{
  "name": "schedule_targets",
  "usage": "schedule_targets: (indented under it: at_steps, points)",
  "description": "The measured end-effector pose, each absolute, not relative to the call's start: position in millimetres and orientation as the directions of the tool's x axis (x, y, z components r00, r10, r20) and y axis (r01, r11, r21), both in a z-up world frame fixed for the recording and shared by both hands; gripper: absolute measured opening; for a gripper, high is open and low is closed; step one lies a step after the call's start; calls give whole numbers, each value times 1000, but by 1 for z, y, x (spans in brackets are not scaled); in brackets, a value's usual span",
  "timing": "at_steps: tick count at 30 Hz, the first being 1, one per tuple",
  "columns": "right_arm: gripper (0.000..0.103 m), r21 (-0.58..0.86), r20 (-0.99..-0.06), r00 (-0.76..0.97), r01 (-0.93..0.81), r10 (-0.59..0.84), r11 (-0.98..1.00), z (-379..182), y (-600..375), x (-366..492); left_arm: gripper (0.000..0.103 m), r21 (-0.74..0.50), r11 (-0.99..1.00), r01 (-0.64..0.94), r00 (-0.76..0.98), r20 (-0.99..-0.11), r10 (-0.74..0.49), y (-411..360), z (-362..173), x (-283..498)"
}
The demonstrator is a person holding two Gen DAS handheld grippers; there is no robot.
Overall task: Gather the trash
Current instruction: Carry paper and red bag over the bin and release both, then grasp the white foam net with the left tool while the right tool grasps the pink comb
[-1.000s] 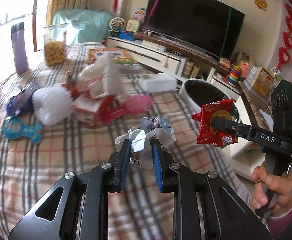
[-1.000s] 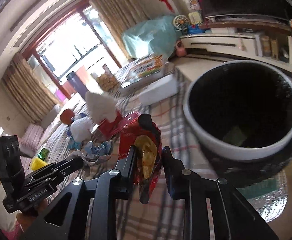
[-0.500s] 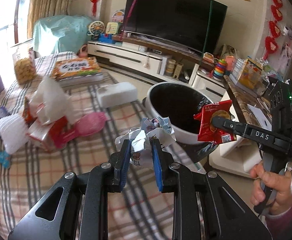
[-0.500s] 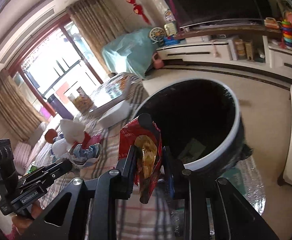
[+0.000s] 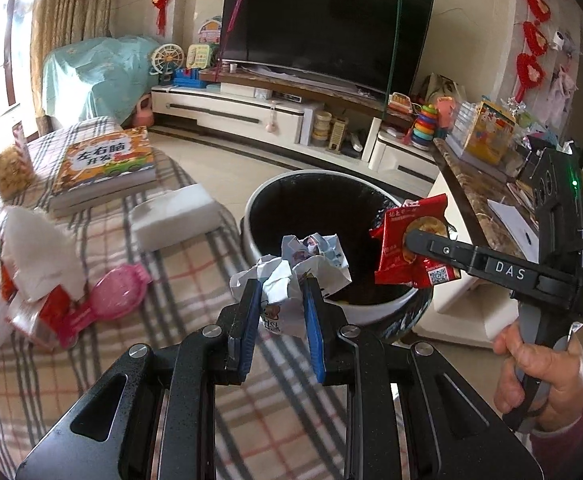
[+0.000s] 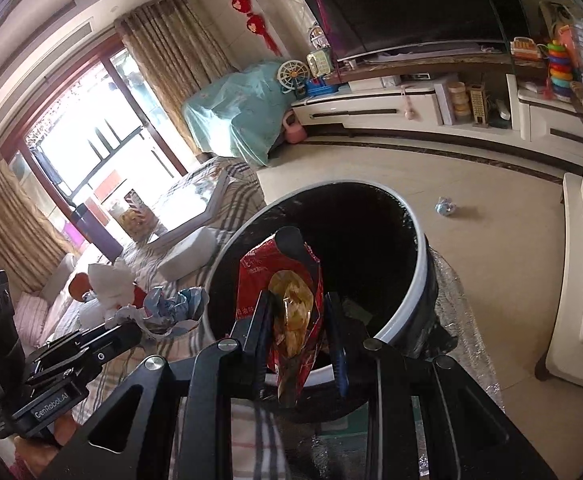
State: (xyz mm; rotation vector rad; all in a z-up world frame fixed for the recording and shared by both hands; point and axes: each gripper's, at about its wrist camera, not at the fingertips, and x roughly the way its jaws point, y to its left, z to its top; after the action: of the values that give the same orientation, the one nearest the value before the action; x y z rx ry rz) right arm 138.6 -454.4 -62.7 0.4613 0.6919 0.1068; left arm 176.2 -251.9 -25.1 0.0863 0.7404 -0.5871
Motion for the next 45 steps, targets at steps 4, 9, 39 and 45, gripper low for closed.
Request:
schedule_targets:
  at_steps: [4, 9, 39, 45]
  points:
    - [26, 433, -603, 762, 64, 236, 899, -64, -462, 145, 21, -121, 835, 537, 580, -665, -470, -264, -26, 186]
    - [26, 424, -616, 753, 68, 233, 903, -66, -468, 154, 21, -111, 832, 544, 575, -672, -466, -276, -28, 195]
    - [83, 408, -614, 761, 78, 209, 910, -65, -480, 163, 64, -148, 858, 492, 563, -698, -443, -261, -42, 202]
    - [96, 443, -581, 780, 62, 234, 894, -63, -462, 148, 69, -182, 890, 419, 590, -691, -419, -216, -47, 180]
